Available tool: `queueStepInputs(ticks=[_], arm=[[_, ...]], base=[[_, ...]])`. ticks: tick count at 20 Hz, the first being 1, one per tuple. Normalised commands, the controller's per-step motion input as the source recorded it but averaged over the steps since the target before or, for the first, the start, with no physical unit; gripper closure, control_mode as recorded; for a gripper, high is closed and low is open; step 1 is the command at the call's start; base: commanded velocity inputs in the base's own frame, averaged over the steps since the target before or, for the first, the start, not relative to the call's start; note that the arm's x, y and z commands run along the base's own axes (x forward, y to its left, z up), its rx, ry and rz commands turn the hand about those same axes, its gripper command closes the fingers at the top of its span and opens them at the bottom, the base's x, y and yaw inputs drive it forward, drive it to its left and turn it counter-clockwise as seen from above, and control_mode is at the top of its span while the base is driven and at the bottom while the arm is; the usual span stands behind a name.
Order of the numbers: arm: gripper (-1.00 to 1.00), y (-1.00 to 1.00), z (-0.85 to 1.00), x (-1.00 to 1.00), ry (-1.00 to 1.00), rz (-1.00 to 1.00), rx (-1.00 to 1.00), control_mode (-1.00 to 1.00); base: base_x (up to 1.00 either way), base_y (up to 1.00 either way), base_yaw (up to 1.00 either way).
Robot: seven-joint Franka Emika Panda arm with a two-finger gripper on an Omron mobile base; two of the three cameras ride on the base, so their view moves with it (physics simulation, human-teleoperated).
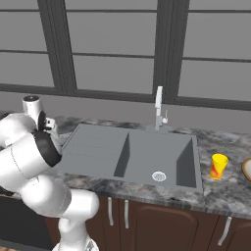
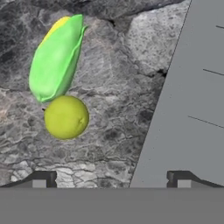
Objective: Remove the pear and corn from the sink. Then move the bowl and cup from the counter to the sink for washing.
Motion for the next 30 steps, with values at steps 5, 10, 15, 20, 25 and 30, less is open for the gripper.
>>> queueStepInputs(ticks=[5, 10, 15, 20, 25, 30], arm=[[-1.00, -0.51, 0.24, -0.23, 0.00, -0.04, 0.00, -1.00], [-1.00, -0.56, 0.18, -0.23, 0.00, -0.01, 0.00, -1.00], [-1.00, -0.59, 0.16, -0.19, 0.00, 0.00, 0.00, -1.00], [-1.00, -0.57, 0.17, -0.19, -0.02, 0.00, -0.03, -1.00], [-1.00, -0.60, 0.19, -0.21, -0.01, -0.01, -0.02, -1.00], [-1.00, -0.59, 0.19, -0.23, -0.02, -0.06, -0.01, -1.00]], base=[[0.00, 0.00, 0.00], [0.00, 0.00, 0.00], [0.00, 0.00, 0.00], [0.00, 0.00, 0.00], [0.00, 0.00, 0.00], [0.00, 0.00, 0.00]])
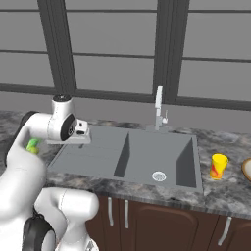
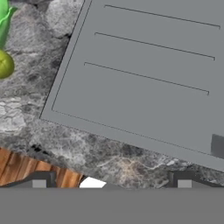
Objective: Remove the pear and corn from the sink. Then move the bowl and cup from the counter to the sink for washing.
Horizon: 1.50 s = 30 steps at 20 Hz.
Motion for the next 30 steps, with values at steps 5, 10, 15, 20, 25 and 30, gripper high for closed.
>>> queueStepInputs(ticks=[5, 10, 15, 20, 25, 30], arm=[[-1.00, -0.59, 0.19, -0.21, -0.03, -0.09, -0.02, -1.00], [-1.00, -0.60, 0.19, -0.20, -0.02, -0.08, -0.02, -1.00], [-1.00, -0.57, 0.15, -0.19, -0.05, -0.09, -0.06, -1.00], [-1.00, -0.56, 0.17, -0.13, -0.02, -0.07, -0.10, -1.00], [-1.00, -0.60, 0.17, -0.10, -0.01, 0.00, -0.08, -1.00], [-1.00, -0.63, 0.16, -0.07, 0.00, 0.00, -0.07, -1.00]], base=[[0.00, 0.00, 0.00], [0.00, 0.00, 0.00], [0.00, 0.00, 0.00], [0.00, 0.00, 0.00], [0.00, 0.00, 0.00], [0.00, 0.00, 0.00]])
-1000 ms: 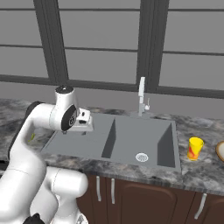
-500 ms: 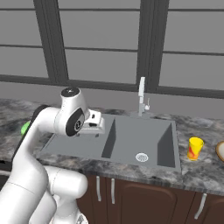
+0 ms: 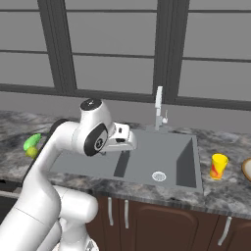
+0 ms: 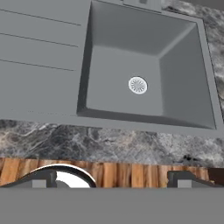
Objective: Remove the pear and corn from the sink. Then move the bowl and cup from the counter to the sink for washing.
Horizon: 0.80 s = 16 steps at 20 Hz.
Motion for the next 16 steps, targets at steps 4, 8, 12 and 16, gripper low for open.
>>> queueStepInputs(ticks=[4, 8, 12, 16], arm=[[-1.00, -0.63, 0.13, -0.04, 0.00, 0.00, -0.06, -1.00], [-1.00, -0.63, 0.09, -0.01, 0.02, 0.00, -0.02, -1.00], [-1.00, -0.63, 0.07, 0.00, 0.12, -0.01, 0.00, -1.00], [-1.00, -0.58, 0.04, 0.00, 0.12, 0.00, 0.00, -1.00]], base=[[0.00, 0.00, 0.00], [0.00, 0.00, 0.00], [0.00, 0.00, 0.00], [0.00, 0.00, 0.00]])
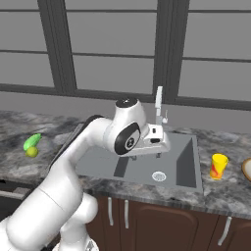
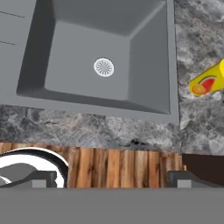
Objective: Remove the pear and corn from the sink. Then move the bowl and cup from the counter to the sink for washing.
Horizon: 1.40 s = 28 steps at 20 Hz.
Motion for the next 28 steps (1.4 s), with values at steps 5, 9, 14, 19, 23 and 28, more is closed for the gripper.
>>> queueStepInputs(ticks=[5, 9, 14, 19, 23, 28], arm=[[-1.00, -0.56, 0.00, 0.04, 0.06, 0.00, 0.00, -1.00], [-1.00, -0.55, -0.01, 0.10, 0.05, 0.00, 0.00, -1.00], [-1.00, -0.50, -0.09, 0.15, 0.00, 0.05, 0.00, -1.00], [-1.00, -0.43, -0.14, 0.24, 0.00, 0.08, 0.00, -1.00], [-1.00, -0.35, -0.20, 0.31, 0.01, 0.09, 0.00, -1.00], [-1.00, -0.35, -0.18, 0.40, 0.07, 0.10, 0.00, -1.00]], base=[[0.00, 0.00, 0.00], [0.00, 0.00, 0.00], [0.00, 0.00, 0.00], [0.00, 0.00, 0.00], [0.00, 0.00, 0.00], [0.00, 0.00, 0.00]])
